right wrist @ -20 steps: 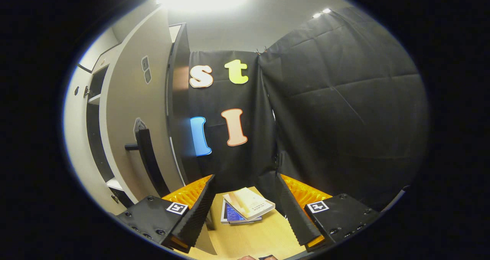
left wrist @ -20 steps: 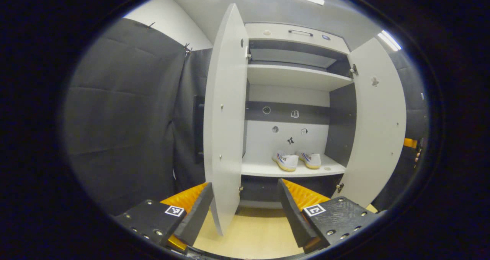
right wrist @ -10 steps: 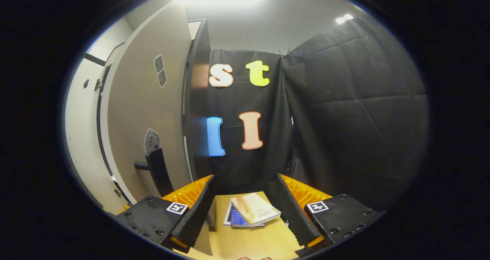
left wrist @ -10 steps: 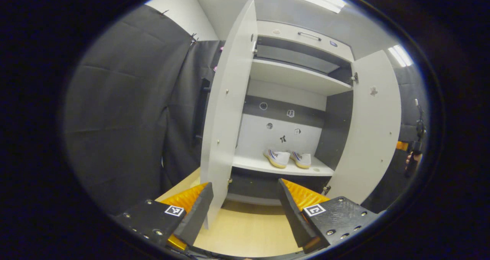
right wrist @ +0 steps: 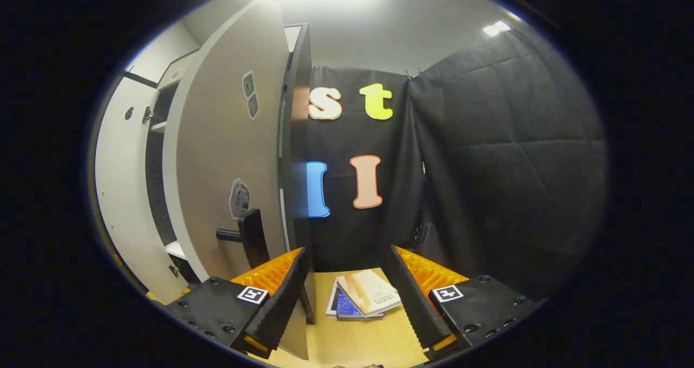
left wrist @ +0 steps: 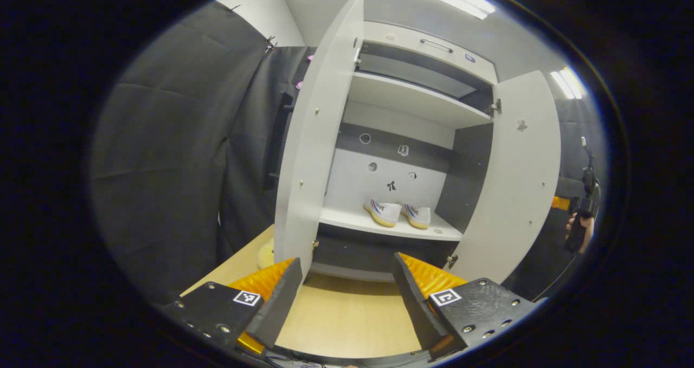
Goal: Grab one shoe with the right hand and put it into the shoe cabinet, grab the other shoe with the left hand and put it into the shoe cabinet; then close the right door with the right hand and the left door with the left hand.
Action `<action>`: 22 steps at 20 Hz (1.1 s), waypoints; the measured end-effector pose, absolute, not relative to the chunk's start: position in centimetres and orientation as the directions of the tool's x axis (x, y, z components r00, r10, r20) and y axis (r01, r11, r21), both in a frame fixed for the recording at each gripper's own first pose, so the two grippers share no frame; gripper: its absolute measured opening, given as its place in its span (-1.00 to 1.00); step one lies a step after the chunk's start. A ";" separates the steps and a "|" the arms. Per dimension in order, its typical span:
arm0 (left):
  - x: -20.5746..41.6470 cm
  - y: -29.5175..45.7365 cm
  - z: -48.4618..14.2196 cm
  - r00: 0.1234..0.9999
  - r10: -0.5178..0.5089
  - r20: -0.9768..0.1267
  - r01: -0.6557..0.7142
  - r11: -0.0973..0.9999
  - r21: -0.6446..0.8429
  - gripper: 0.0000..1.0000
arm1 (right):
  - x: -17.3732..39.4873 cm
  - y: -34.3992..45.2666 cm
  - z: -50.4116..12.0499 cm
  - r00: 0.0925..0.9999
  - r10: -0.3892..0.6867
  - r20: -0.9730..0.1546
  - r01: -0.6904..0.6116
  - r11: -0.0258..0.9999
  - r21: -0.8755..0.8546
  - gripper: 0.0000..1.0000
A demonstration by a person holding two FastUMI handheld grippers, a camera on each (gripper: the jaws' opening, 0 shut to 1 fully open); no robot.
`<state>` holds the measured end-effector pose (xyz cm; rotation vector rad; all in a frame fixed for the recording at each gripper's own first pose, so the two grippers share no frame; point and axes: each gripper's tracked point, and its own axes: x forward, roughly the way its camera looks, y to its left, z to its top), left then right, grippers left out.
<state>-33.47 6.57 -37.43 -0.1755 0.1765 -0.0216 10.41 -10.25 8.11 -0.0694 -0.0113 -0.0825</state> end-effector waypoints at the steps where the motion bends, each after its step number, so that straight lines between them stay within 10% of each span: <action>1: -33.6 6.9 -37.5 0.984 -0.038 -0.173 0.010 0.986 -0.164 0.92 | 10.3 -10.0 8.0 0.996 -0.090 0.014 0.091 0.995 -0.051 0.88; 22: -33.9 15.9 -40.7 0.980 -0.041 -0.197 0.012 0.989 -0.149 0.92 | 12.1 6.6 6.5 0.999 0.012 0.031 -0.014 0.998 0.065 0.82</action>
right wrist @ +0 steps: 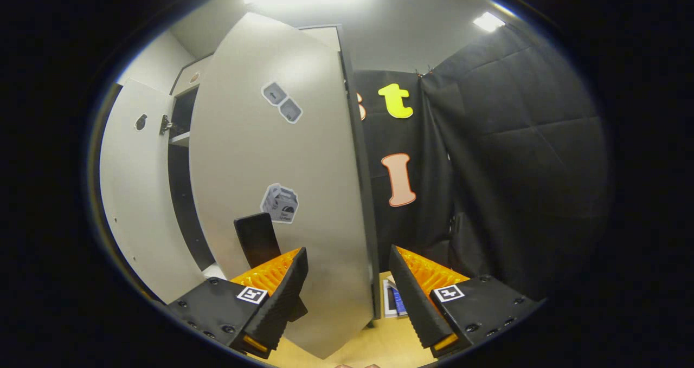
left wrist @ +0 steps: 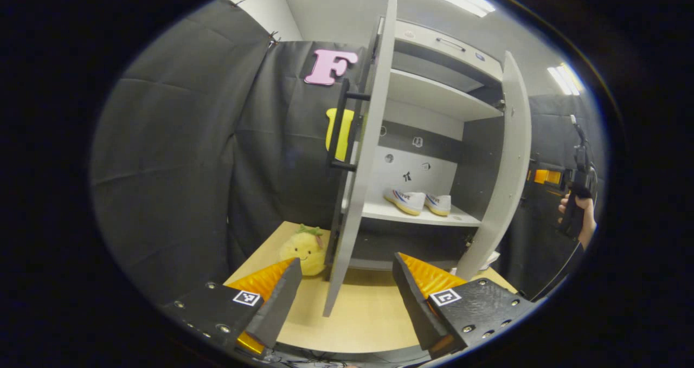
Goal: Grab one shoe with the right hand and put it into the shoe cabinet, grab the other shoe with the left hand and put it into the shoe cabinet; then close the right door with the right hand and the left door with the left hand.
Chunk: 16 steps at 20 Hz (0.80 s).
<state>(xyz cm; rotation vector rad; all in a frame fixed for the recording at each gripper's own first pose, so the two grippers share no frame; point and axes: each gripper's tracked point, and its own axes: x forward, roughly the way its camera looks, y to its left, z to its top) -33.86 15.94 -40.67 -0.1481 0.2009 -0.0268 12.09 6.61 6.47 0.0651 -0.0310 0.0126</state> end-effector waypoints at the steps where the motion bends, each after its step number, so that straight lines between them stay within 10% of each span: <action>1: -33.8 16.3 -40.7 0.980 -0.036 -0.195 0.006 0.988 -0.151 0.92 | 12.5 8.0 6.4 0.999 0.032 0.030 -0.034 0.997 0.075 0.92; 16: -34.4 18.9 -39.7 0.974 0.099 -0.205 -0.123 0.986 -0.111 0.92 | 9.6 5.9 4.8 0.999 -0.054 -0.001 0.054 0.998 0.031 0.95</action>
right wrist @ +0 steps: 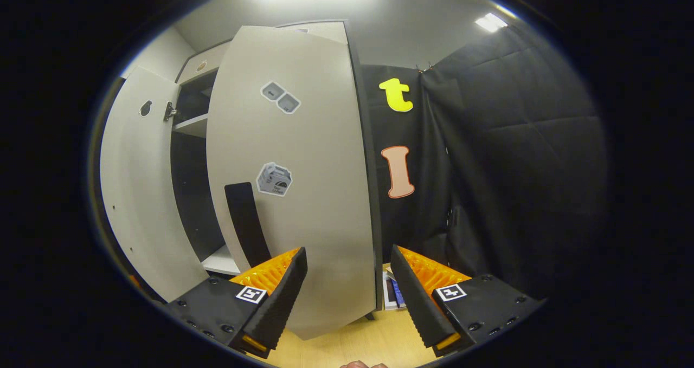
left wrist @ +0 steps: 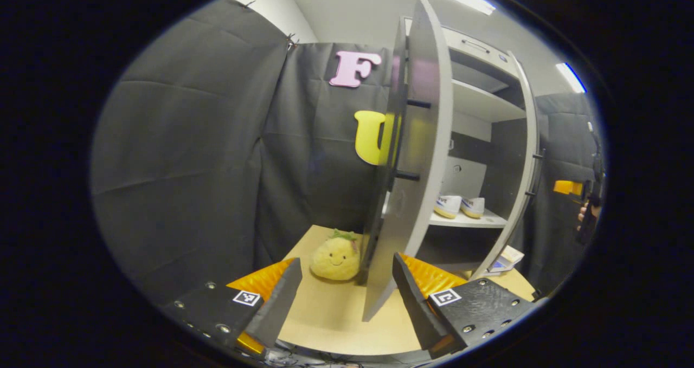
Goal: Grab one shoe with the right hand and put it into the shoe cabinet, grab the other shoe with the left hand and put it into the shoe cabinet; then close the right door with the right hand and the left door with the left hand.
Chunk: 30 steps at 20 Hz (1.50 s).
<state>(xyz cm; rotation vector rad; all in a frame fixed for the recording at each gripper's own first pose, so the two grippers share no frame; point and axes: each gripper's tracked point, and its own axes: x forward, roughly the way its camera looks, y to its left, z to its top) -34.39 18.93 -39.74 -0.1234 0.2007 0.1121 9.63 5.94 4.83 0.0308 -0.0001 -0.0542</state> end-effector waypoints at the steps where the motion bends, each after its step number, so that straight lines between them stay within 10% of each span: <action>1: -34.0 19.4 -39.5 0.974 0.109 -0.200 -0.132 0.986 -0.105 0.89 | 9.2 5.5 4.9 0.998 -0.065 0.004 0.065 0.998 0.028 0.95; 30: -27.7 14.8 -32.7 0.999 -0.009 -0.039 0.011 0.999 0.044 0.86 | 1.6 1.1 -1.9 0.992 -0.003 -0.129 0.025 0.985 0.170 0.96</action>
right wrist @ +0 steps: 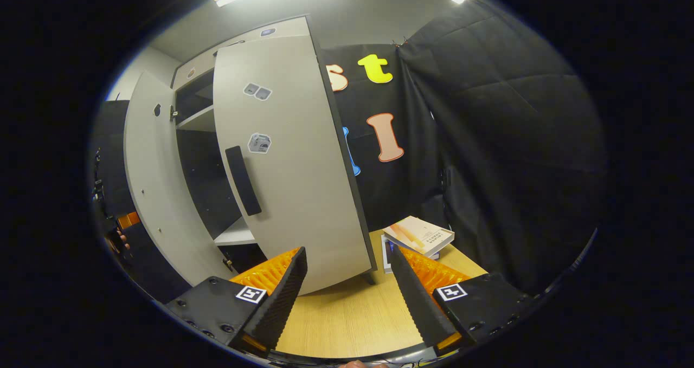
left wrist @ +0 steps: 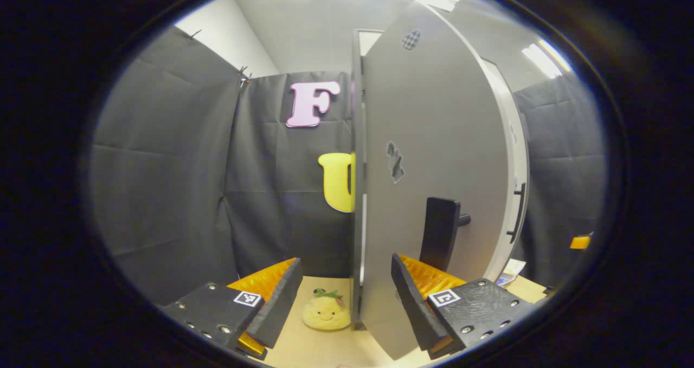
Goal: Grab one shoe with the right hand and put it into the shoe cabinet, grab the other shoe with the left hand and put it into the shoe cabinet; then close the right door with the right hand and the left door with the left hand.
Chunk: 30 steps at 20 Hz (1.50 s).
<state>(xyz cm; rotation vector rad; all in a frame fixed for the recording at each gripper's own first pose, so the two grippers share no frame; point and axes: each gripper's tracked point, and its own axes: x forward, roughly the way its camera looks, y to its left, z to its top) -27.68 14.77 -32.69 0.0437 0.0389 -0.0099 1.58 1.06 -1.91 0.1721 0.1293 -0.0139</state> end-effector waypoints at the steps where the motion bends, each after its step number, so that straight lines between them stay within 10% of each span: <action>1: -27.7 14.4 -33.0 0.999 0.003 -0.044 -0.001 0.999 0.039 0.86 | 1.6 0.5 -1.6 0.992 -0.007 -0.124 0.028 0.985 0.169 0.96; 15: -26.5 7.0 -33.9 0.994 0.046 -0.098 -0.048 0.999 -0.014 0.87 | 4.9 -11.5 1.1 0.989 -0.133 -0.065 0.137 0.988 0.072 0.96; 30: -36.5 11.0 -30.5 0.993 0.115 -0.012 -0.116 0.993 -0.035 0.87 | 10.1 -3.4 4.8 1.000 0.024 0.008 -0.024 0.998 -0.050 0.96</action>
